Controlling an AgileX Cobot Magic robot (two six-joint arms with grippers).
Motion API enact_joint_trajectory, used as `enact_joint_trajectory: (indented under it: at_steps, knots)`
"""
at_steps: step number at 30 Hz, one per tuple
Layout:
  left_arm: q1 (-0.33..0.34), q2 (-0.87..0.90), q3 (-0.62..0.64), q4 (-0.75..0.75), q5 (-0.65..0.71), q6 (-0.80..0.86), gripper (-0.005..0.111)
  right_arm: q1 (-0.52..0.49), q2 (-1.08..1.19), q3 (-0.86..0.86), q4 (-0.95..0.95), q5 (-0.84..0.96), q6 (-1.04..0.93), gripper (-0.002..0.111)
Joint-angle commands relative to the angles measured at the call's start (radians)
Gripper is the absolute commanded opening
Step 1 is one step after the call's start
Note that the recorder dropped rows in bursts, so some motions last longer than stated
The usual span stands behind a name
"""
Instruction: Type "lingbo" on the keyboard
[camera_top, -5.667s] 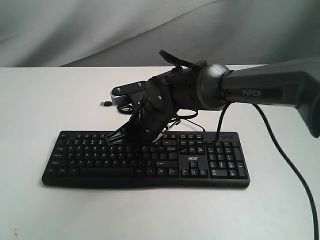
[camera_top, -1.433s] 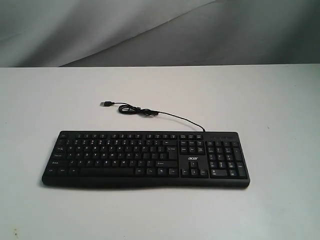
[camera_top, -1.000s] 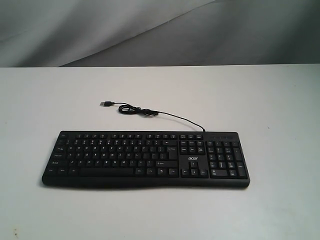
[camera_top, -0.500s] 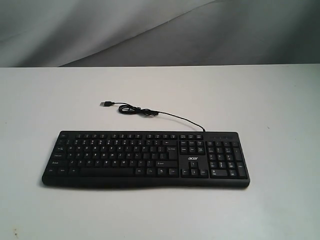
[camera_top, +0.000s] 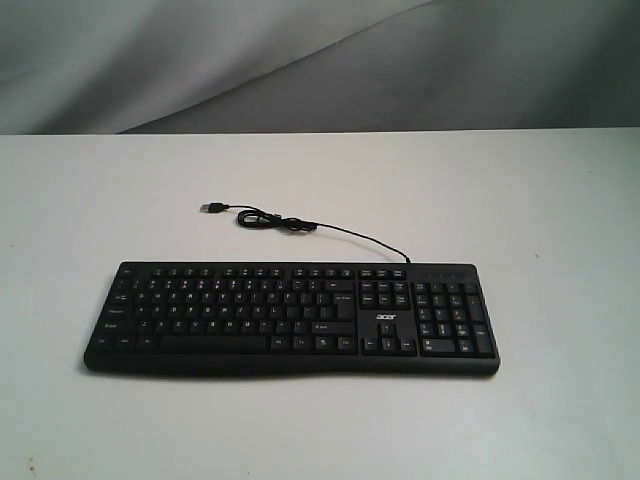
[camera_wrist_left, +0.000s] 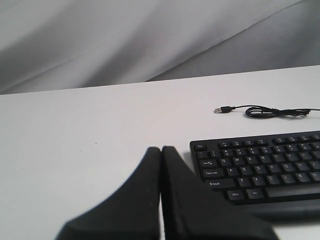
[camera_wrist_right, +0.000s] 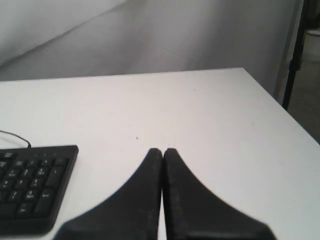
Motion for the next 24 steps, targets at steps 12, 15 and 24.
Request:
enact_joint_trajectory:
  at_steps: [12,15,24]
  knots:
    - [0.002,-0.003,0.004,-0.008,-0.005,-0.004,0.001,-0.008,-0.004,0.004,0.008,0.041,-0.059,0.0]
    - [0.002,-0.003,0.004,-0.008,-0.005,-0.004,0.001,-0.008,-0.004,0.004,0.008,0.041,-0.059,0.0]
    - [0.002,-0.003,0.004,-0.008,-0.005,-0.004,0.001,-0.008,-0.004,0.004,0.008,0.041,-0.057,0.0]
